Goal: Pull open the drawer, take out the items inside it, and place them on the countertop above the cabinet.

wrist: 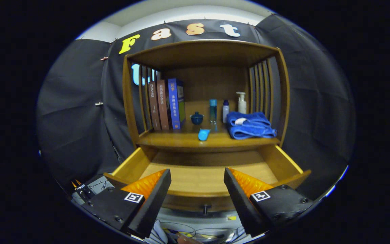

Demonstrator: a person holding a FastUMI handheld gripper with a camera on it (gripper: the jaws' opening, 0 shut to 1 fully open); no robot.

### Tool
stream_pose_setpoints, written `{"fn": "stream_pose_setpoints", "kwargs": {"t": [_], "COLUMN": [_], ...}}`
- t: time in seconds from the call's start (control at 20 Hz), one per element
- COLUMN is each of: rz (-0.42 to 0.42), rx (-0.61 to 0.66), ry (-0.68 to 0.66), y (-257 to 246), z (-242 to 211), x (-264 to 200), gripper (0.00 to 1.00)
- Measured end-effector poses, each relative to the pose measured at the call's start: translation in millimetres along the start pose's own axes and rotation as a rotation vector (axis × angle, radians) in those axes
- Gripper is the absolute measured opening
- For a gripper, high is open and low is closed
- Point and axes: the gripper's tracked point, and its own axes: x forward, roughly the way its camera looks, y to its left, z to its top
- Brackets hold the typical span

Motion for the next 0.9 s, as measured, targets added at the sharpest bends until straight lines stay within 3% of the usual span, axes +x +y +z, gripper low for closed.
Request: {"fn": "stream_pose_setpoints", "kwargs": {"t": [0.3, 0.65, 0.9], "rz": [0.003, -0.085, -0.092], "rx": [0.026, -0.005, -0.009], "ry": [0.041, -0.002, -0.028], "y": [-7.7, -20.2, -15.7], "z": [-54.5, -51.5, -48.2], "x": [9.1, 12.8, 32.3], "gripper": [1.0, 0.97, 0.99]}}
